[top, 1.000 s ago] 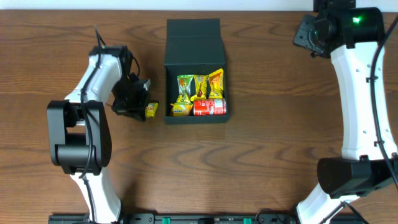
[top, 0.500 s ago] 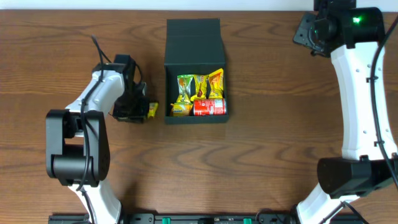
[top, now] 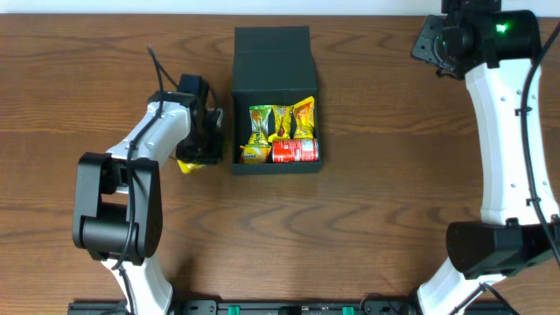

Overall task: Pack container
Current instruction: 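Lift the Apollo packet toward the box's left wall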

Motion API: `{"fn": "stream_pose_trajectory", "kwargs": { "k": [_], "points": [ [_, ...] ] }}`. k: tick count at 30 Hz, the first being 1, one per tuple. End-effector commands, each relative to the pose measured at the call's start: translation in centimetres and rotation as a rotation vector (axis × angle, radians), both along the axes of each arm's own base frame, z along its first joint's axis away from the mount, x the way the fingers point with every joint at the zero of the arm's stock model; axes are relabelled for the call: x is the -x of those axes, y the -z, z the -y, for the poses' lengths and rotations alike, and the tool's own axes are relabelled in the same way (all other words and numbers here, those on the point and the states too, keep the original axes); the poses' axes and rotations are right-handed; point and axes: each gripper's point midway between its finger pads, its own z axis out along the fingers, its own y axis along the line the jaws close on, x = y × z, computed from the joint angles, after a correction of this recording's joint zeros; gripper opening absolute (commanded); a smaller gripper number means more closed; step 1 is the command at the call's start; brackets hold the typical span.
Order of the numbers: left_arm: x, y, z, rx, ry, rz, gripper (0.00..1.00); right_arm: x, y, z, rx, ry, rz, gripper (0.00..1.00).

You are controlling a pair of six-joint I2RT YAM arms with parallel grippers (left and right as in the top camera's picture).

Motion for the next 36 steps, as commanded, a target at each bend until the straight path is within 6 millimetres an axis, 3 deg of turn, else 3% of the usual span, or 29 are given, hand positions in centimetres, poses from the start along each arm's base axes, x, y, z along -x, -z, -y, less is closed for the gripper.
{"fn": "stream_pose_trajectory", "kwargs": {
  "k": [1, 4, 9, 14, 16, 18, 20, 22, 25, 26, 30, 36],
  "points": [
    [-1.6, 0.4, 0.0, -0.015, -0.077, 0.045, 0.06, 0.0, 0.1, 0.0, 0.001, -0.006, -0.005, 0.5],
    [-2.8, 0.4, -1.3, -0.09, -0.126, 0.097, 0.06, 0.1, 0.1, 0.0, 0.001, -0.006, -0.007, 0.51],
    [-3.0, 0.1, -0.9, -0.068, -0.138, 0.099, 0.06, 0.1, 0.1, 0.0, 0.002, -0.006, -0.006, 0.51],
    [-5.4, -5.1, -0.1, -0.014, -0.199, 0.163, 0.06, 0.0, 0.1, 0.0, 0.001, -0.006, -0.002, 0.51],
    [-6.4, -8.8, -0.6, -0.029, -0.276, 0.207, 0.06, 0.0, 0.1, 0.0, 0.001, -0.006, -0.003, 0.51],
    [-6.1, -11.2, -2.1, -0.091, -0.426, 0.204, 0.06, 0.0, 0.1, 0.0, 0.001, -0.006, -0.004, 0.52],
    [-4.6, -11.9, -3.5, -0.157, -0.568, 0.167, 0.06, 0.0, 0.1, 0.0, 0.001, -0.006, -0.004, 0.52],
    [-2.8, -11.4, -4.7, -0.241, -0.675, 0.116, 0.08, 0.0, 0.1, 0.0, 0.001, -0.006, -0.004, 0.51],
    [-0.6, -9.1, -5.2, -0.298, -0.761, 0.041, 0.68, -0.1, 0.1, 0.0, 0.001, -0.007, 0.0, 0.52],
    [0.4, -7.8, -4.9, -0.295, -0.783, -0.001, 0.71, -0.1, 0.0, 0.0, 0.001, -0.007, 0.001, 0.52],
    [2.5, -4.2, -3.8, -0.252, -0.804, -0.089, 0.63, -0.1, 0.0, 0.0, 0.006, -0.014, 0.001, 0.53],
    [3.0, -1.0, -2.7, -0.181, -0.87, -0.101, 0.63, -0.1, 0.0, 0.0, 0.021, -0.037, -0.007, 0.53]
  ]
}}
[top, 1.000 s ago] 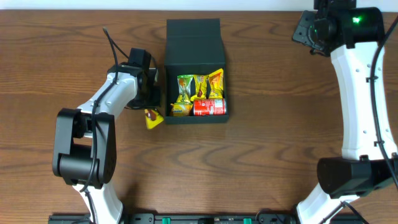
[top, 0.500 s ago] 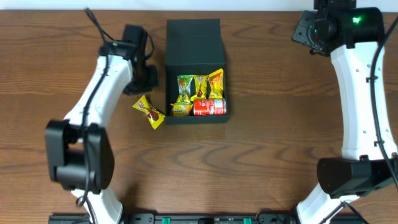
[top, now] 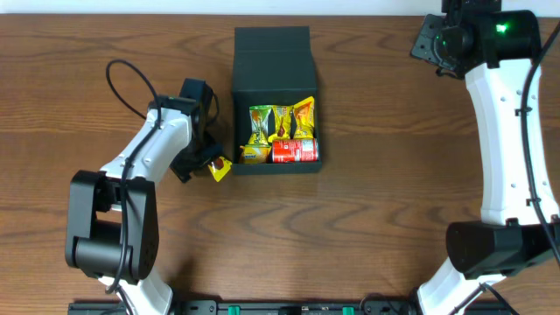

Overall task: Pack container
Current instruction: 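Lift the Apollo packet toward the box's left wall, then push the Apollo packet over the left wall into the box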

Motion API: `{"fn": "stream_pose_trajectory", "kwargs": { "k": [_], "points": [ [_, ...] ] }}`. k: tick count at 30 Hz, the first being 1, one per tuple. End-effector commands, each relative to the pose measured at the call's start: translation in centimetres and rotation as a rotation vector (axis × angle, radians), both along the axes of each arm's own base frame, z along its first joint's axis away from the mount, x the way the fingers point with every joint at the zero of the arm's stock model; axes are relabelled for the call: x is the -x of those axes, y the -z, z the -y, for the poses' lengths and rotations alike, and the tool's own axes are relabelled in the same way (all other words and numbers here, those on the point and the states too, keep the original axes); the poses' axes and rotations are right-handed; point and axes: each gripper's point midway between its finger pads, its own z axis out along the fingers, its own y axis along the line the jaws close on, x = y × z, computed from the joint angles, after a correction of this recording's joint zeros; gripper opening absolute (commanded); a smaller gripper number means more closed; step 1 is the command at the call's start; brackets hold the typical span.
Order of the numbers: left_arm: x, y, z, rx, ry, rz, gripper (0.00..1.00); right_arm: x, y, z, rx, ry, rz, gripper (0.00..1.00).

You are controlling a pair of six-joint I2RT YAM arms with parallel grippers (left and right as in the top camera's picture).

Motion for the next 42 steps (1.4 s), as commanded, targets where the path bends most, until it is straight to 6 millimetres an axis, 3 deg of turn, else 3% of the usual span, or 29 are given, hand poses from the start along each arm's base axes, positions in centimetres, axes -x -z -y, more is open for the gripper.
{"fn": "stream_pose_trajectory", "kwargs": {
  "k": [1, 4, 8, 11, 16, 18, 20, 22, 31, 39, 42],
  "points": [
    [-0.2, 0.6, 0.8, 0.036, -0.048, 0.019, 0.63, 0.1, 0.1, 0.1, 0.018, -0.019, -0.012, 0.53],
    [-1.6, 0.5, 1.4, 0.068, -0.045, 0.071, 0.63, 0.1, 0.2, 0.1, 0.02, -0.025, -0.014, 0.53],
    [-2.4, 0.2, 3.4, 0.182, 0.019, 0.099, 0.46, 0.1, 0.2, -0.1, 0.017, -0.037, -0.016, 0.53],
    [-2.4, 0.1, 3.7, 0.201, 0.02, 0.101, 0.45, 0.1, 0.2, -0.1, 0.017, -0.037, -0.016, 0.53],
    [-3.4, -1.4, 4.5, 0.234, 0.133, 0.155, 0.28, 0.1, 0.2, -0.1, 0.017, -0.037, -0.016, 0.55],
    [-4.7, -3.3, 3.7, 0.177, 0.191, 0.231, 0.31, 0.1, 0.2, -0.1, 0.015, -0.038, -0.015, 0.55],
    [-6.0, -5.3, 2.0, 0.061, 0.249, 0.313, 0.49, 0.0, 0.2, -0.3, 0.007, -0.043, -0.011, 0.55],
    [-6.2, -5.7, 1.5, 0.016, 0.341, 0.33, 0.55, -0.1, 0.1, -0.3, 0.004, -0.044, -0.009, 0.55],
    [-6.1, -2.4, 3.4, 0.029, 0.651, 0.265, 0.6, -0.1, 0.2, -0.7, -0.016, -0.057, -0.01, 0.54],
    [-6.0, -0.5, 3.5, 0.041, 0.684, 0.223, 0.59, -0.1, 0.2, -0.7, -0.015, -0.057, -0.008, 0.54],
    [-5.9, 0.4, 3.5, 0.044, 0.683, 0.202, 0.47, -0.1, 0.2, -0.7, -0.015, -0.057, -0.007, 0.54]
  ]
}}
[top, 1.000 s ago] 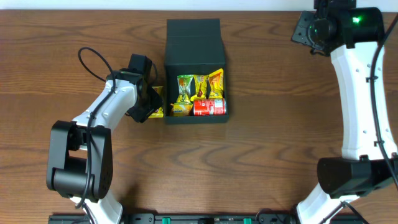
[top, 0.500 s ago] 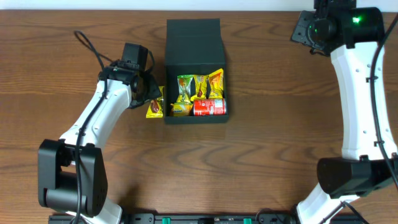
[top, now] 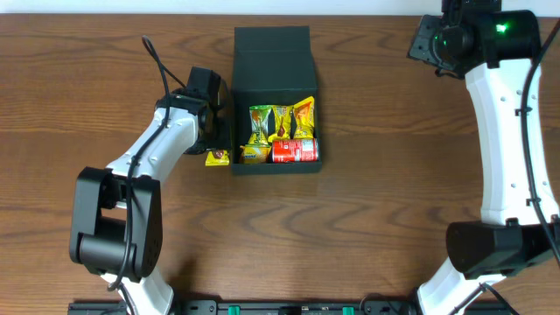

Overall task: Pack container
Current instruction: 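Push the Apollo packet over the left wall into the box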

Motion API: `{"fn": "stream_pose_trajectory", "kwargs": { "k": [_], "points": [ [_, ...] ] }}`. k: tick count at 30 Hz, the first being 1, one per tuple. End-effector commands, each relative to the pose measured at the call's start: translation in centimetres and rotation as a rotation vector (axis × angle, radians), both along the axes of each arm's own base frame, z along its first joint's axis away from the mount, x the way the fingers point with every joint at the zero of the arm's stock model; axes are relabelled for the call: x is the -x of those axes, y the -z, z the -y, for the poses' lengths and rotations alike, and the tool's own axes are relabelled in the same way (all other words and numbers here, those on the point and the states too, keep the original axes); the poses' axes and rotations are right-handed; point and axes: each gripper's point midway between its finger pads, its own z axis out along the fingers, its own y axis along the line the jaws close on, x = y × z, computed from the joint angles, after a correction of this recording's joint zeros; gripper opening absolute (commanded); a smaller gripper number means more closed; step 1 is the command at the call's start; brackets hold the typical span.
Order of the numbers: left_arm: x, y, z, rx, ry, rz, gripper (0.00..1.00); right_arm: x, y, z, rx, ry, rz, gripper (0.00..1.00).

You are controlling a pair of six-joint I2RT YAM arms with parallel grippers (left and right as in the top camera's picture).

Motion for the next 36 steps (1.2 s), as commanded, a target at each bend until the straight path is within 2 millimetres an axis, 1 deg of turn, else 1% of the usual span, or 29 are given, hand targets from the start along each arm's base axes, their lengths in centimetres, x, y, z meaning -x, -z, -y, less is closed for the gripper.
{"fn": "stream_pose_trajectory", "kwargs": {
  "k": [1, 4, 6, 9, 11, 12, 18, 20, 21, 23, 25, 28, 30, 33, 35, 36],
  "points": [
    [-0.1, 1.3, 0.0, -0.01, 0.025, -0.025, 0.41, 0.0, 0.1, 0.0, 0.003, -0.008, -0.002, 0.54],
    [0.0, 1.7, -0.1, -0.013, 0.025, -0.036, 0.3, 0.0, 0.1, 0.0, 0.003, -0.008, -0.001, 0.54],
    [0.0, 1.7, -0.1, -0.013, 0.025, -0.037, 0.29, -0.1, 0.1, 0.0, 0.003, -0.008, -0.001, 0.54],
    [0.0, 1.7, -0.1, -0.014, 0.025, -0.037, 0.22, -0.1, 0.0, 0.0, 0.003, -0.008, 0.002, 0.54],
    [0.0, 1.7, -0.1, -0.014, 0.025, -0.037, 0.13, -0.2, 0.0, 0.0, 0.002, -0.008, 0.005, 0.54],
    [0.0, 1.7, -0.1, -0.014, 0.025, -0.037, 0.07, -0.2, 0.0, 0.0, 0.002, -0.008, 0.006, 0.54],
    [0.1, 1.7, -0.1, -0.015, 0.024, -0.039, 0.06, -0.2, 0.0, 0.0, 0.003, -0.008, 0.007, 0.55],
    [0.0, 1.4, -0.3, -0.022, 0.021, -0.038, 0.06, -0.2, 0.0, 0.0, 0.003, -0.008, 0.007, 0.54],
    [-0.2, 0.9, -0.6, -0.038, 0.016, -0.029, 0.06, -0.2, -0.1, 0.0, 0.003, -0.008, 0.008, 0.55],
    [-1.2, -1.1, -1.6, -0.097, 0.001, 0.008, 0.06, -0.3, -0.1, 0.0, 0.002, -0.008, 0.012, 0.54],
    [-2.2, -4.0, -2.5, -0.153, -0.024, 0.052, 0.06, -0.4, -0.2, 0.0, 0.002, -0.008, 0.016, 0.54],
    [-3.8, -8.7, -2.9, -0.172, -0.041, 0.142, 0.06, -0.4, -0.2, 0.0, 0.002, -0.008, 0.019, 0.55],
    [-4.7, -11.7, -2.5, -0.149, -0.046, 0.212, 0.06, -0.5, -0.2, 0.0, 0.002, -0.008, 0.021, 0.54],
    [-5.1, -15.3, -1.5, -0.117, -0.048, 0.308, 0.06, -0.5, -0.2, 0.0, 0.002, -0.008, 0.021, 0.54],
    [-4.8, -16.1, -0.7, -0.09, -0.068, 0.328, 0.06, -0.5, -0.2, 0.0, 0.001, -0.009, 0.021, 0.54],
    [-4.6, -16.0, 0.3, -0.06, -0.063, 0.322, 0.06, -0.5, -0.3, 0.0, 0.001, -0.008, 0.022, 0.55]
  ]
}}
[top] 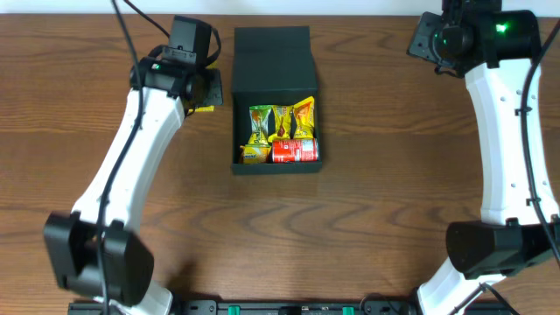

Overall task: Pack container
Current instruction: 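Push the Apollo packet over the left wall into the box, then press the packets down inside the box with the left gripper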

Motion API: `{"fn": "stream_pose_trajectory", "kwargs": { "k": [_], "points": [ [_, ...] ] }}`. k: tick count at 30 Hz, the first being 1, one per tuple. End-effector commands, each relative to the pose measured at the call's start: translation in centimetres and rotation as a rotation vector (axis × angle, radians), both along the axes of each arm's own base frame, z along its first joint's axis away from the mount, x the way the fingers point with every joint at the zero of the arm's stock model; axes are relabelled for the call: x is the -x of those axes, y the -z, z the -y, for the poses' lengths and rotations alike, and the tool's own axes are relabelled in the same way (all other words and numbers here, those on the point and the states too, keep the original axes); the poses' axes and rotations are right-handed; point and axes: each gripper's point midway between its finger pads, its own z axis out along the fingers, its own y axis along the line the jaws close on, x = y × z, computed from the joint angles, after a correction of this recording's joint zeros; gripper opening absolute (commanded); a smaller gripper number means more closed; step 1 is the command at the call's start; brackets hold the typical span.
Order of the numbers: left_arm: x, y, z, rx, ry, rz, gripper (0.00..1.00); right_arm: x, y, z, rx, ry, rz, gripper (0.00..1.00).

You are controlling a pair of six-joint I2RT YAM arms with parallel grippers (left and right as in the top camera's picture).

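An open black box (272, 61) stands at the middle back of the table. Its front half holds several yellow and green snack packets (280, 121) and a red can (294, 150). My left gripper (208, 96) is just left of the box's back half, and a small yellow packet (204, 108) shows under its fingers, apparently held. My right gripper (427, 39) is at the far right back corner, away from the box, and its fingers cannot be made out.
The box's flap (272, 39) lies open toward the back edge. The right arm's white links (507, 131) run down the right side. The brown wooden table (350, 227) extends in front of the box.
My left gripper has moved from beside the box's front left corner to beside its back left part. The yellow packet has gone with it. The right arm is unchanged.
First my left gripper was down over a yellow packet on the table left of the box. Then the packet stuck out of the gripper nearer the box's front corner. Then it was right beside the box, and now further back along the left wall.
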Motion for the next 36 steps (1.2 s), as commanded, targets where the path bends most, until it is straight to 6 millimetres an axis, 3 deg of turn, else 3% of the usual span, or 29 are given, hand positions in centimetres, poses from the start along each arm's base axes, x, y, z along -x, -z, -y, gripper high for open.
{"fn": "stream_pose_trajectory", "kwargs": {
  "k": [1, 4, 9, 14, 21, 30, 36],
  "points": [
    [0.5, 0.0, 2.2, 0.062, 0.0, -0.011, 0.06, 0.0, 0.1, 0.1, 0.006, -0.006, -0.001, 0.54],
    [0.8, 1.1, 4.8, 0.121, 0.051, -0.048, 0.06, -0.1, 0.0, 0.1, 0.006, -0.006, 0.002, 0.54],
    [0.8, 3.5, 7.0, 0.092, 0.069, -0.087, 0.06, -0.1, 0.0, 0.1, 0.006, -0.006, 0.002, 0.54],
    [1.3, 7.4, 8.1, 0.065, 0.053, -0.177, 0.06, -0.1, 0.0, 0.1, 0.017, -0.02, -0.003, 0.54],
    [1.5, 10.1, 8.2, 0.06, 0.0, -0.241, 0.06, 0.0, 0.1, 0.6, 0.023, -0.008, -0.005, 0.56],
    [1.5, 10.4, 8.3, 0.052, 0.025, -0.248, 0.06, 0.1, 0.1, 1.0, 0.026, -0.005, -0.01, 0.56],
    [2.7, 9.7, 8.9, 0.066, 0.092, -0.31, 0.06, 0.1, 0.1, 1.0, 0.027, -0.005, -0.01, 0.55]
  ]
}}
